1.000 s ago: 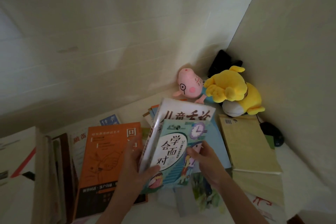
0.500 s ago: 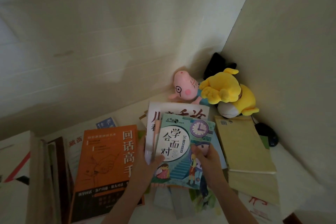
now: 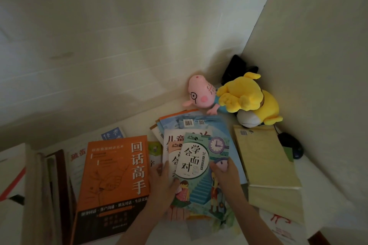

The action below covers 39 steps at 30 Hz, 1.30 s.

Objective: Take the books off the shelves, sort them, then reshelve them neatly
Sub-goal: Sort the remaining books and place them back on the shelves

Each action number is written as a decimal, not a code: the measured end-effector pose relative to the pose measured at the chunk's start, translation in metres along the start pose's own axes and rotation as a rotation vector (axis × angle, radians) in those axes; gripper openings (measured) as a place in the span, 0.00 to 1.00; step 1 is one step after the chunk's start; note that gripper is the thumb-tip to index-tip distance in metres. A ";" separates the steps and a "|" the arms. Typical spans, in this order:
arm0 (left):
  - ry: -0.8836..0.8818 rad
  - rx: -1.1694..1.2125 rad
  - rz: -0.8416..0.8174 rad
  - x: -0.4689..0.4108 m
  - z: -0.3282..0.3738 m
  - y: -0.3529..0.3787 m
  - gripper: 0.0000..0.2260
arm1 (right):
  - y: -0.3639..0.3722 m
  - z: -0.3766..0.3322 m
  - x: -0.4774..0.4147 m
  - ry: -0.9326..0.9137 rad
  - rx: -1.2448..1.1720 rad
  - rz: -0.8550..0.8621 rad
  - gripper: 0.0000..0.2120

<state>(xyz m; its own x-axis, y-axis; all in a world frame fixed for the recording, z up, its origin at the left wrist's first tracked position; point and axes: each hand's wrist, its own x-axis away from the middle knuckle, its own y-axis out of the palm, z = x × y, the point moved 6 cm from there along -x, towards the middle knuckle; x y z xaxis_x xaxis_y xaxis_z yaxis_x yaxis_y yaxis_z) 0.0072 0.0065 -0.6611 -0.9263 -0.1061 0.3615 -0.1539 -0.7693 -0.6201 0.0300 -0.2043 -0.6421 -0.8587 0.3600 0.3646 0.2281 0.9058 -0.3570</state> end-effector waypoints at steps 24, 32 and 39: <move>0.286 0.558 0.058 0.026 0.059 -0.037 0.29 | 0.000 -0.057 0.036 -0.294 -0.034 -0.307 0.35; 0.276 0.586 0.130 0.025 0.058 -0.048 0.36 | 0.006 -0.078 0.050 -0.309 -0.062 -0.334 0.34; 0.336 0.630 0.321 0.066 0.049 -0.155 0.39 | 0.048 -0.136 0.094 -0.556 -0.112 -0.353 0.45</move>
<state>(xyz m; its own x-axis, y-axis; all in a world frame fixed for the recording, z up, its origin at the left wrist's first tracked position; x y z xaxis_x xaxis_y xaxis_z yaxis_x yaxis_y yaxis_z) -0.0133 0.0879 -0.5069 -0.9623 -0.2649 -0.0609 0.2703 -0.9565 -0.1098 0.0228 -0.0967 -0.5078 -0.9925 -0.1041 -0.0646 -0.0897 0.9766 -0.1953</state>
